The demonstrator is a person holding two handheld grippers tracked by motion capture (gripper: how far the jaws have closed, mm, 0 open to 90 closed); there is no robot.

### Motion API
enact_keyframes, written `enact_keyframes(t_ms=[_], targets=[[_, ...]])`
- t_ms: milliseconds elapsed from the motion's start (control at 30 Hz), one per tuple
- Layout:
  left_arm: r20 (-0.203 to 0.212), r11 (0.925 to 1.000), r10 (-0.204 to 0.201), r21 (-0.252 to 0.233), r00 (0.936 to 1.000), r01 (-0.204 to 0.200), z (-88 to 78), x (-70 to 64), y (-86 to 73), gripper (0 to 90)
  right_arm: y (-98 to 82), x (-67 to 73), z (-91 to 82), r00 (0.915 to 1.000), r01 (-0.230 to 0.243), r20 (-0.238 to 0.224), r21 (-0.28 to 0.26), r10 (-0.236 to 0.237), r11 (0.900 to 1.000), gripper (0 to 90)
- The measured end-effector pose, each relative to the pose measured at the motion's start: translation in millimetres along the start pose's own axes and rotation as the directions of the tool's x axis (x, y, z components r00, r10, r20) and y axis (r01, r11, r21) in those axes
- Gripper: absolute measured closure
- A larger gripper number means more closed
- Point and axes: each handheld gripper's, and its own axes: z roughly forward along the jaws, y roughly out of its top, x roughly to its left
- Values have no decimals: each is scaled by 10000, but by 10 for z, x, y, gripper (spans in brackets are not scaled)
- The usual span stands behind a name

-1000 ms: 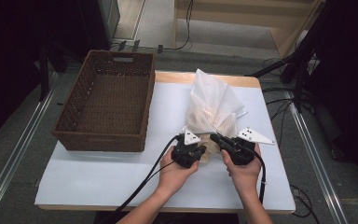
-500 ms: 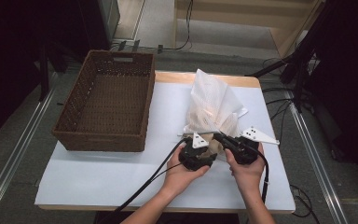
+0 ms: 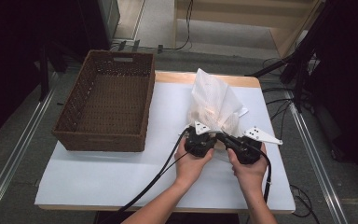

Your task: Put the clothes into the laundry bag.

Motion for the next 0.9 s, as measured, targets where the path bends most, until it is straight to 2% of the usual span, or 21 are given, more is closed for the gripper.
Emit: enact_keyframes(t_ms=[33,100,133,200,233,267,300,333,367,467,500,533,567,633,667,700,733,767,800,867,900], targets=[[-104,9996,11,-267,9999,-14,-13,3,30,835,6,3,-4,10000,-8,21,-61,8,10000,895],[-647,9963,-95,-853,9979,40,-3,26,78,836,25,21,-15,10000,56,37,-170,-56,9998,896],[-778,9960,-160,-890,9968,90,24,42,80,835,33,34,-19,9999,110,47,-186,-109,9998,895],[-779,9990,-220,-402,9967,189,169,112,61,823,34,47,-13,9996,221,191,-157,-218,9996,896],[-779,9990,-220,-402,9967,189,169,112,61,810,34,47,-13,9996,221,191,-157,-218,9996,896],[-578,9990,-317,299,9978,334,264,160,45,810,26,42,-8,9994,224,273,-69,-222,9997,896],[-219,9907,-600,1208,9980,622,392,240,-25,776,-23,-4,24,9988,42,489,115,-48,9999,896],[-219,9907,-600,1208,9980,622,392,240,-25,767,-23,-4,24,9988,42,489,115,-48,9999,896],[-82,9923,-374,1176,9993,381,338,219,-31,722,-59,-60,33,9977,-200,655,251,183,9995,896],[96,9928,-156,1187,9998,144,275,158,-50,549,-59,-116,5,9969,-354,705,198,339,9992,896],[117,9929,156,1177,9998,-169,201,103,-73,549,-59,-116,5,9969,-354,705,198,339,9992,896],[252,9945,596,842,9979,-615,66,18,-139,514,-46,-147,-15,9968,-395,704,67,390,9992,896],[252,9945,596,842,9979,-615,66,18,-139,511,-41,-152,-24,9966,-413,711,74,407,9991,896],[498,9929,921,711,9945,-955,-30,-51,-209,524,-37,-156,-25,9969,-369,701,48,364,9993,895],[653,9856,1370,904,9884,-1426,-46,-114,-269,536,-38,-153,-19,9969,-383,684,48,379,9993,896],[753,9820,1497,1053,9859,-1571,-33,-137,-295,545,-39,-147,-10,9972,-368,654,64,363,9993,896],[753,9820,1497,1053,9859,-1571,-33,-137,-295,543,-39,-147,-10,9972,-368,654,64,363,9993,896],[624,9762,1468,1521,9872,-1548,13,-156,-332,543,-40,-129,7,9975,-329,630,90,323,9994,896],[624,9762,1468,1521,9872,-1548,13,-156,-332,543,-40,-129,7,9975,-329,630,90,323,9994,896],[538,9665,1451,2061,9879,-1532,96,-152,-387,522,-39,-101,17,9980,-265,574,102,259,9996,896],[538,9665,1451,2061,9879,-1532,96,-152,-387,501,-42,-99,16,9981,-237,577,111,230,9997,896]])
